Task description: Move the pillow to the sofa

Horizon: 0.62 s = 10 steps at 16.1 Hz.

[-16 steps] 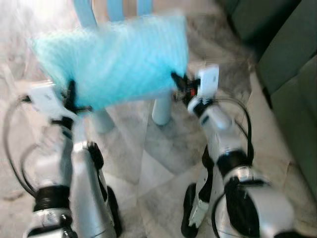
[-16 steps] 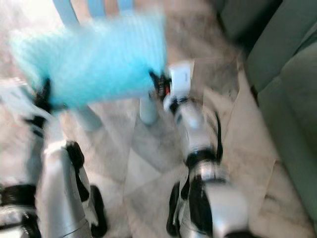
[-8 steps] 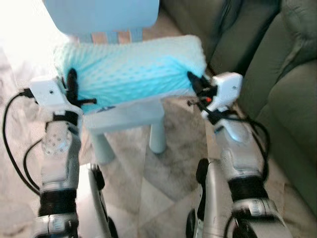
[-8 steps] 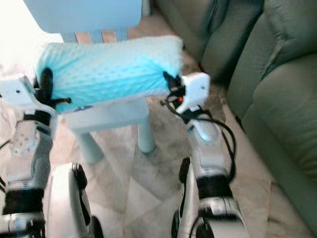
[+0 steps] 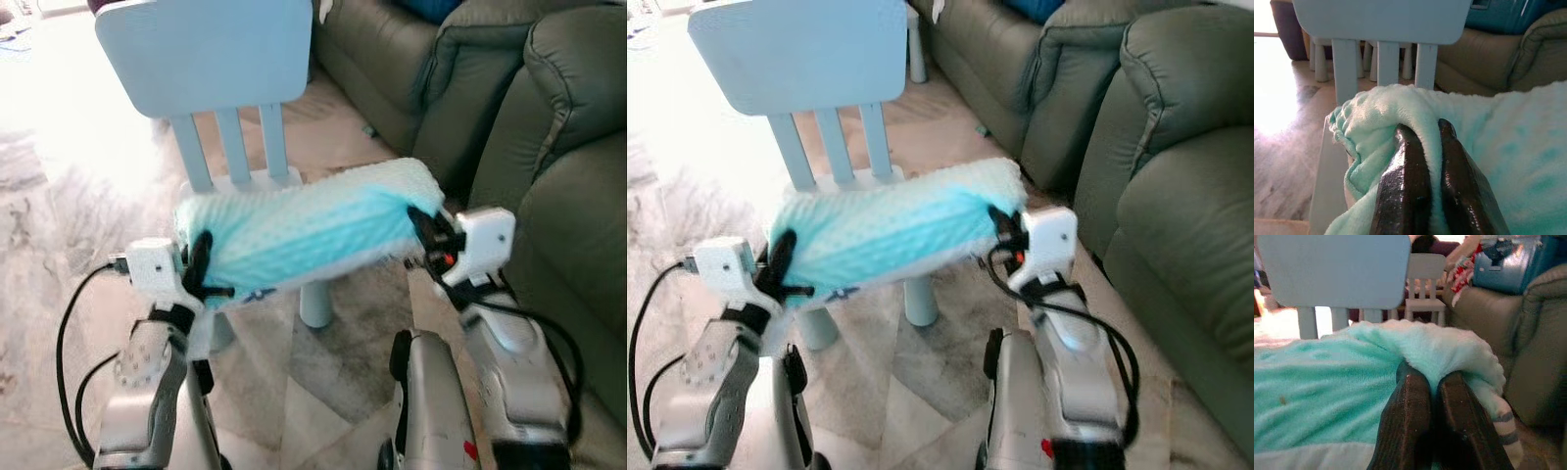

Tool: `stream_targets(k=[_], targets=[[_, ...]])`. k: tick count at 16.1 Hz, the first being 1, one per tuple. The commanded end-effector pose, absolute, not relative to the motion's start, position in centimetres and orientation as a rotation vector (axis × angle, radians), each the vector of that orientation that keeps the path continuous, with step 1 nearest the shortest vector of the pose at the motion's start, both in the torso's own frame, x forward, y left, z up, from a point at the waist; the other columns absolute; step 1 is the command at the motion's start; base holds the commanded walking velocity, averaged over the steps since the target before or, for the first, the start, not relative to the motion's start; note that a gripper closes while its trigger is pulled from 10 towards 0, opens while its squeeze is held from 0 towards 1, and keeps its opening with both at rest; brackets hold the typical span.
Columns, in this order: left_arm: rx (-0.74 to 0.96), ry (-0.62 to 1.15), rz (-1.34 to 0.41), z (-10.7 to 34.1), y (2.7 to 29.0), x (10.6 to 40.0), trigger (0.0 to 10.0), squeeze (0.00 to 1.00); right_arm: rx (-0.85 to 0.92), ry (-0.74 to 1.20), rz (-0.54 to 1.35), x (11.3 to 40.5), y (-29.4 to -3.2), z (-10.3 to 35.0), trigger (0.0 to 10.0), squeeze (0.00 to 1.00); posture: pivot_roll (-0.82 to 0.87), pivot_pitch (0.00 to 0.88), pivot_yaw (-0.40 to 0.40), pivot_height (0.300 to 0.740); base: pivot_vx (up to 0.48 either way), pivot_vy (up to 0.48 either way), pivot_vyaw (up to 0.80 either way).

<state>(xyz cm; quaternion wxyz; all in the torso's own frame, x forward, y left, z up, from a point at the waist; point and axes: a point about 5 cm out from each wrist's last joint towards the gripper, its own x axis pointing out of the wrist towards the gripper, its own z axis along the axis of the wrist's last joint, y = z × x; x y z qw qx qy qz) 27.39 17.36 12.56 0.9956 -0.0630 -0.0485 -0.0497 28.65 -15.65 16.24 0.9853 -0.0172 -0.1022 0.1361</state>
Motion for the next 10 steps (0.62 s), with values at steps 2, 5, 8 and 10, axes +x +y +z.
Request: stream_targets(k=[2,5,8,10], targets=[[-0.094,-0.081,-0.076,12.6,18.7,26.6,0.0,0.00,-0.063,-0.196,0.213,27.3,-16.8,16.6,0.0,0.00,-0.14,0.000,0.031,0.401,0.000,0.000,0.00],[-0.082,-0.077,-0.076,12.6,18.8,26.3,0.0,0.00,-0.064,-0.147,0.224,27.1,-16.8,16.0,8.9,0.00,-0.12,0.000,0.029,0.401,0.000,0.000,0.00],[-0.080,-0.015,-0.068,11.5,18.9,26.1,10.0,0.00,-0.062,-0.125,0.237,27.7,-15.8,16.0,10.0,0.00,-0.11,0.000,0.028,0.401,0.000,0.000,0.00],[-0.069,0.016,-0.043,11.0,19.2,25.9,10.0,0.00,-0.059,-0.124,0.241,27.7,-15.5,16.1,10.0,0.00,-0.11,0.000,0.028,0.401,0.000,0.000,0.00]])
